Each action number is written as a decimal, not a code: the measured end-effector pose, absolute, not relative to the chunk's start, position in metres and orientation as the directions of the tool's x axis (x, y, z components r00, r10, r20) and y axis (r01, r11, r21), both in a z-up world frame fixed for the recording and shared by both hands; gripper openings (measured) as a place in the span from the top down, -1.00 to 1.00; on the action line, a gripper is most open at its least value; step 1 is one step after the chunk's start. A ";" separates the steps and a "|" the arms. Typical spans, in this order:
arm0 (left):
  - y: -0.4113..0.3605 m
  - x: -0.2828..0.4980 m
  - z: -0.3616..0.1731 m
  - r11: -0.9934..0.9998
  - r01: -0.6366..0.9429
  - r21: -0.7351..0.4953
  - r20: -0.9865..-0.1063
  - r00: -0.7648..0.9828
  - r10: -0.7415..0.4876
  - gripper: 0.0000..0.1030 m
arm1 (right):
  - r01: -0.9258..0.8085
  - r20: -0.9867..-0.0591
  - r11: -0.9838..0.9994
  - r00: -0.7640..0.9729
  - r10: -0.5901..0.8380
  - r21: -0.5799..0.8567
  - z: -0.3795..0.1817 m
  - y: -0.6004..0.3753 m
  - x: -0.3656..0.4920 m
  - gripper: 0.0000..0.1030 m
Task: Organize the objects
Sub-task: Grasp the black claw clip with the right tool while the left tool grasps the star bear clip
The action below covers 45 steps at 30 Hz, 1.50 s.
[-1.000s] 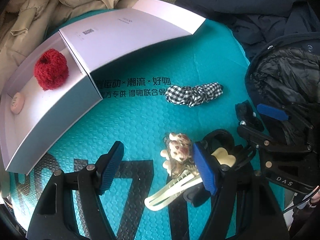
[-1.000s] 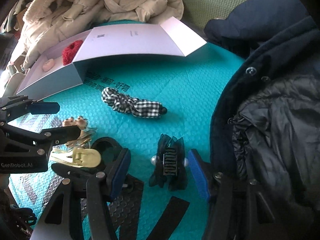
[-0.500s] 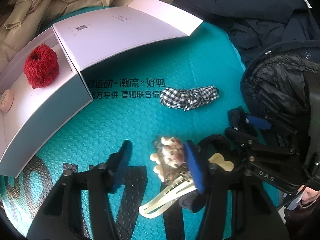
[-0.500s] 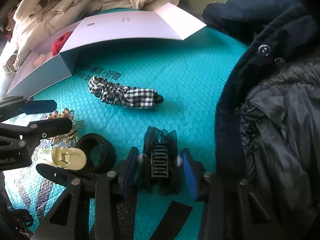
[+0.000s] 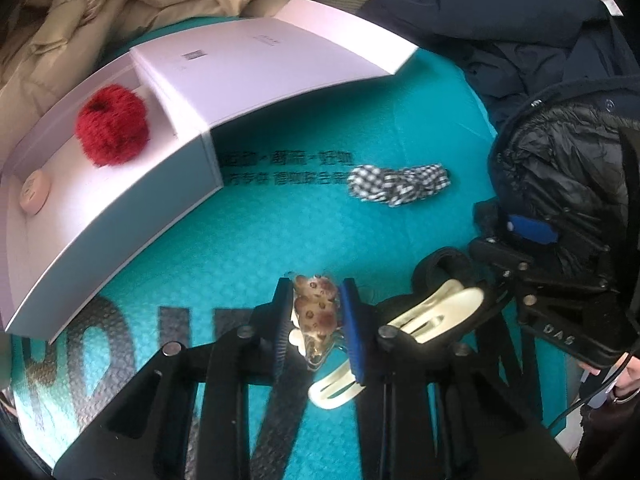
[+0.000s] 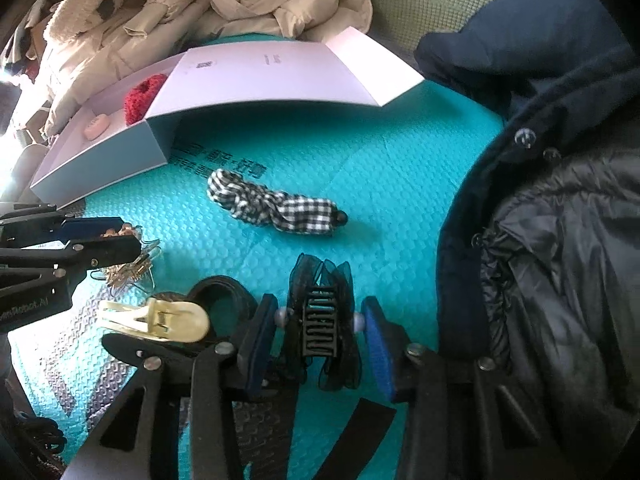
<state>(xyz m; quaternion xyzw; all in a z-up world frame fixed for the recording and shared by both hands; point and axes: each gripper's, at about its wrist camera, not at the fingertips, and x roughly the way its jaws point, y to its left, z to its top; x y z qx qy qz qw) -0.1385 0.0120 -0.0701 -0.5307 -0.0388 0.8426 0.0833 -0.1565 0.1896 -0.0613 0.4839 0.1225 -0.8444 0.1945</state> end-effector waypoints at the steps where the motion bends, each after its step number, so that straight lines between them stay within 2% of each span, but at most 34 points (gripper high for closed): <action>1: 0.007 -0.135 -0.069 -0.984 -0.091 -0.156 -0.887 -0.425 0.180 0.55 | 0.454 -0.862 -0.891 -0.459 -0.215 -0.020 -0.059 0.188 -0.155 0.16; 9: -0.028 -0.115 -0.065 -0.991 -0.025 -0.129 -0.892 -0.434 0.127 0.58 | 0.517 -0.843 -0.855 -0.469 -0.262 -0.022 -0.043 0.162 -0.153 0.16; 18: -0.048 -0.102 -0.068 -0.988 0.021 -0.150 -0.897 -0.424 0.127 0.55 | 0.574 -0.832 -0.818 -0.462 -0.308 -0.016 -0.034 0.140 -0.142 0.16; 20: -0.048 -0.101 -0.071 -0.988 0.025 -0.154 -0.904 -0.407 0.131 0.31 | 0.583 -0.832 -0.812 -0.458 -0.314 -0.014 -0.034 0.136 -0.140 0.16; 24: -0.047 -0.095 -0.067 -0.985 0.016 -0.172 -0.890 -0.431 0.149 -0.05 | 0.590 -0.833 -0.807 -0.453 -0.317 -0.013 -0.034 0.133 -0.137 0.16; 26: -0.043 -0.093 -0.065 -0.985 -0.001 -0.175 -0.882 -0.445 0.157 -0.35 | 0.592 -0.836 -0.806 -0.450 -0.315 -0.015 -0.035 0.133 -0.136 0.16; 28: -0.036 -0.092 -0.064 -0.988 -0.026 -0.155 -0.878 -0.455 0.150 -0.41 | 0.591 -0.838 -0.807 -0.447 -0.312 -0.014 -0.036 0.133 -0.135 0.16; 32: -0.023 -0.098 -0.074 -0.995 -0.040 -0.087 -0.890 -0.446 0.095 -0.41 | 0.590 -0.843 -0.807 -0.442 -0.308 -0.015 -0.037 0.135 -0.133 0.16; 36: -0.024 -0.100 -0.085 -0.995 -0.023 -0.098 -0.896 -0.434 0.099 -0.39 | 0.591 -0.845 -0.806 -0.440 -0.305 -0.017 -0.038 0.135 -0.129 0.16; 37: -0.026 -0.100 -0.086 -0.994 -0.017 -0.106 -0.894 -0.436 0.103 -0.30 | 0.592 -0.845 -0.806 -0.440 -0.305 -0.018 -0.038 0.136 -0.129 0.16; 38: -0.028 -0.099 -0.087 -0.994 -0.005 -0.113 -0.893 -0.438 0.104 -0.09 | 0.593 -0.844 -0.805 -0.440 -0.305 -0.018 -0.037 0.136 -0.129 0.16; 40: -0.033 -0.100 -0.091 -0.992 0.014 -0.127 -0.897 -0.428 0.109 0.19 | 0.596 -0.843 -0.802 -0.442 -0.306 -0.022 -0.036 0.135 -0.128 0.16; 41: -0.036 -0.100 -0.093 -0.990 0.021 -0.140 -0.899 -0.422 0.118 0.27 | 0.598 -0.842 -0.801 -0.444 -0.307 -0.024 -0.035 0.134 -0.127 0.16; 45: -0.044 -0.095 -0.089 -0.985 0.041 -0.170 -0.893 -0.429 0.136 0.27 | 0.608 -0.834 -0.793 -0.452 -0.316 -0.029 -0.030 0.130 -0.125 0.16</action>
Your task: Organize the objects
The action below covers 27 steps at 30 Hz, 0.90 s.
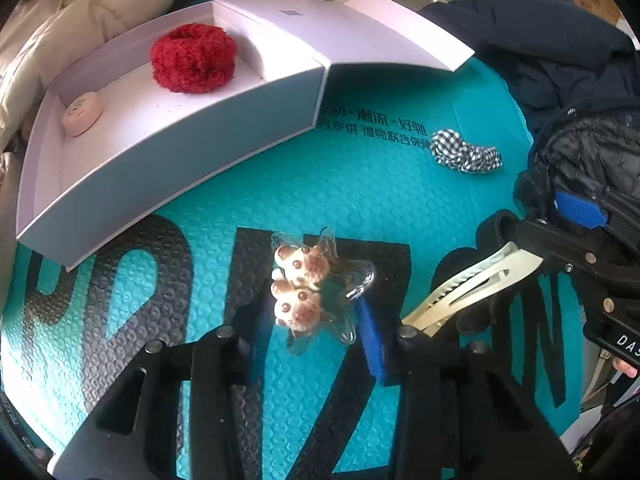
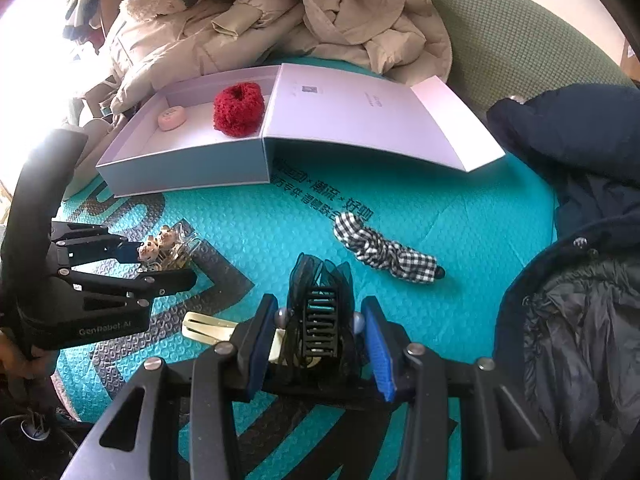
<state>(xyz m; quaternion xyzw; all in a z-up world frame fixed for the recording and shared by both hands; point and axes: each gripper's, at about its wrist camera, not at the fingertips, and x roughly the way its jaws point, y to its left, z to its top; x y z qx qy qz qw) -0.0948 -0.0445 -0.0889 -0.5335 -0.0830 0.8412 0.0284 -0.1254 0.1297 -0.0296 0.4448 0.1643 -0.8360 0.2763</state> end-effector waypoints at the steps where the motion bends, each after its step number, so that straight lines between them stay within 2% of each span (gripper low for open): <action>1: -0.046 -0.093 -0.086 -0.984 0.043 -0.170 -0.891 -0.434 0.135 0.27 | 0.611 -0.833 -0.791 -0.453 -0.317 -0.031 -0.028 0.129 -0.125 0.16; 12: -0.068 -0.069 -0.057 -0.986 0.088 -0.139 -0.879 -0.470 0.082 0.27 | 0.668 -0.805 -0.743 -0.464 -0.371 -0.043 -0.009 0.103 -0.109 0.16; 27: -0.128 -0.004 -0.025 -0.968 0.241 -0.069 -0.872 -0.487 -0.059 0.27 | 0.782 -0.794 -0.623 -0.391 -0.465 -0.021 -0.003 0.053 -0.066 0.16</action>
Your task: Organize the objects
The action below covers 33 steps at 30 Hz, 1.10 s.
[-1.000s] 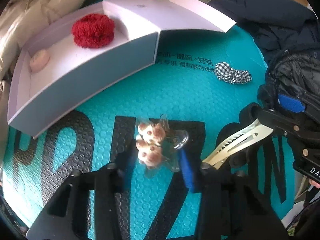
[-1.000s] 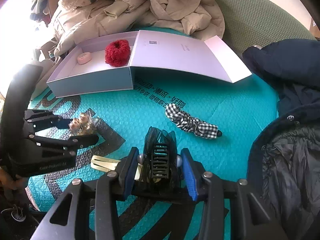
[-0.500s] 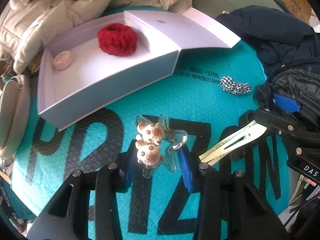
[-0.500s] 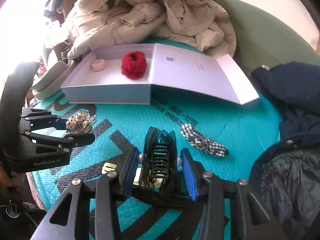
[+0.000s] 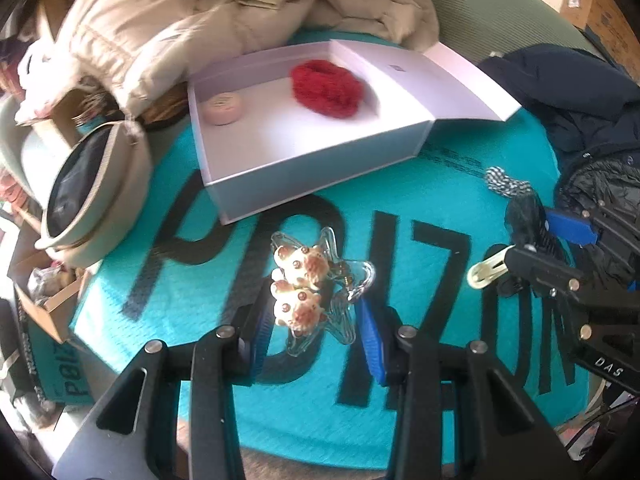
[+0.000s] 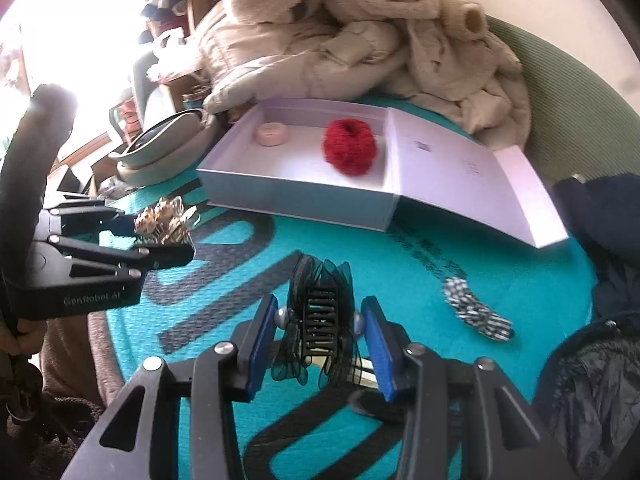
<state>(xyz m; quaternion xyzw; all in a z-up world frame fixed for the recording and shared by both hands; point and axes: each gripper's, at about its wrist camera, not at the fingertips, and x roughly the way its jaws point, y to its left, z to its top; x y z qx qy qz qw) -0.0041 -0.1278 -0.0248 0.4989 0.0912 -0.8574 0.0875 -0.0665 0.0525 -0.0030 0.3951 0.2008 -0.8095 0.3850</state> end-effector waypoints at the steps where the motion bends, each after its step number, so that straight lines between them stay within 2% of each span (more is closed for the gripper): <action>1: -0.132 0.000 -0.023 -0.965 0.252 -0.067 -0.871 -0.487 -0.067 0.27 | 0.790 -0.795 -0.613 -0.383 -0.471 -0.017 -0.003 0.048 -0.064 0.16; 15: -0.184 0.027 -0.011 -0.926 0.375 -0.035 -0.875 -0.460 -0.153 0.27 | 0.849 -0.788 -0.528 -0.316 -0.528 0.014 0.001 -0.001 -0.057 0.16; 33: -0.219 -0.038 0.003 -0.941 0.338 -0.032 -0.867 -0.478 -0.142 0.27 | 0.849 -0.776 -0.528 -0.327 -0.539 0.009 0.012 -0.046 -0.113 0.16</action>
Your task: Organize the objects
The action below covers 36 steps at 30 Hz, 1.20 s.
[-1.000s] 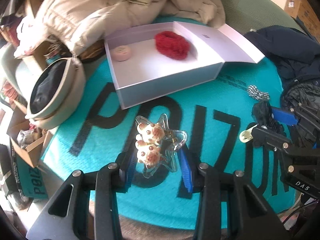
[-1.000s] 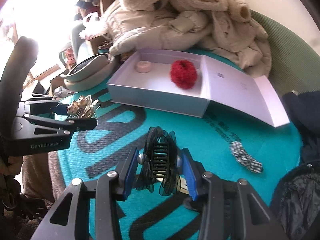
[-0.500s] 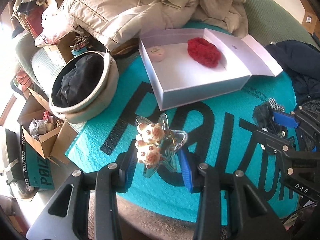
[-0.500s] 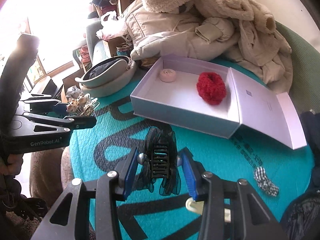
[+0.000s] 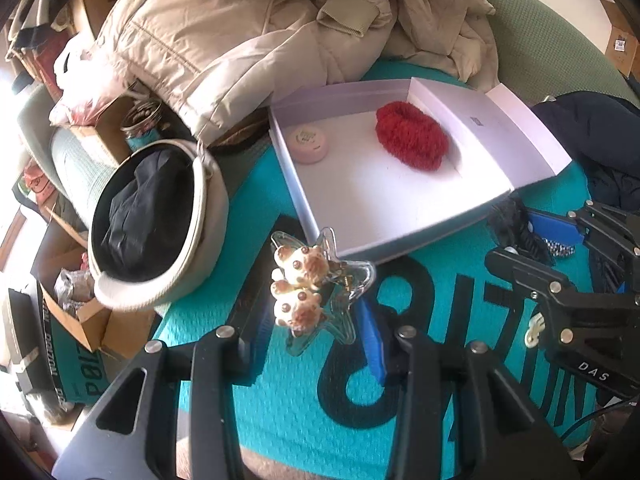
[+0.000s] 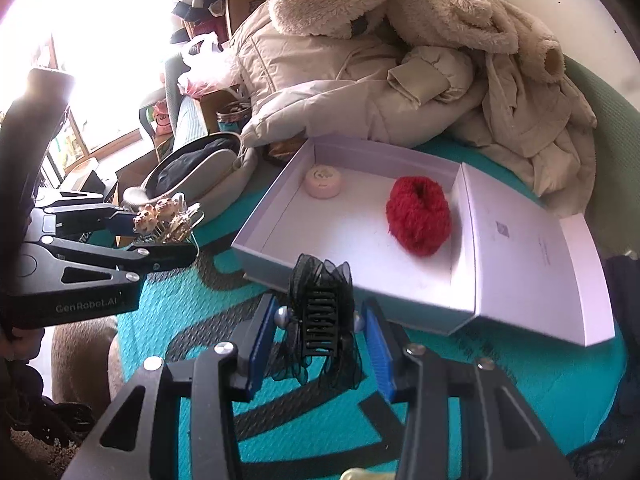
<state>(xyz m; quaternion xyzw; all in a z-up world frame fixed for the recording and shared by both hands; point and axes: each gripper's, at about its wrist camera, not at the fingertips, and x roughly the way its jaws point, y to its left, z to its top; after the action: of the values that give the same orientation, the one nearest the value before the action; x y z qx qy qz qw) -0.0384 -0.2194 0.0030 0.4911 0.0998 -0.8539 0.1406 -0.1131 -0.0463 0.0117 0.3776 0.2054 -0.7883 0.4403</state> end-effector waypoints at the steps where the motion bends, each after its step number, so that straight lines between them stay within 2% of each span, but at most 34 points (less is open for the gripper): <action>1: -0.221 -0.045 0.003 -0.942 0.333 -0.029 -0.866 -0.479 -0.143 0.27 | 0.848 -0.776 -0.529 -0.329 -0.538 0.007 0.012 -0.048 -0.117 0.16; 36: -0.265 -0.197 -0.045 -0.968 0.250 -0.033 -0.874 -0.477 -0.093 0.27 | 0.837 -0.801 -0.547 -0.347 -0.488 -0.029 -0.034 -0.119 -0.233 0.16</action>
<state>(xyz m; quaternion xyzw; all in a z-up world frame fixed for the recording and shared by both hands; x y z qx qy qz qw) -0.1973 -0.2649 -0.0448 0.5015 0.0782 -0.8558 0.1002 -0.2329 -0.1193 -0.0337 0.3880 0.2245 -0.7893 0.4197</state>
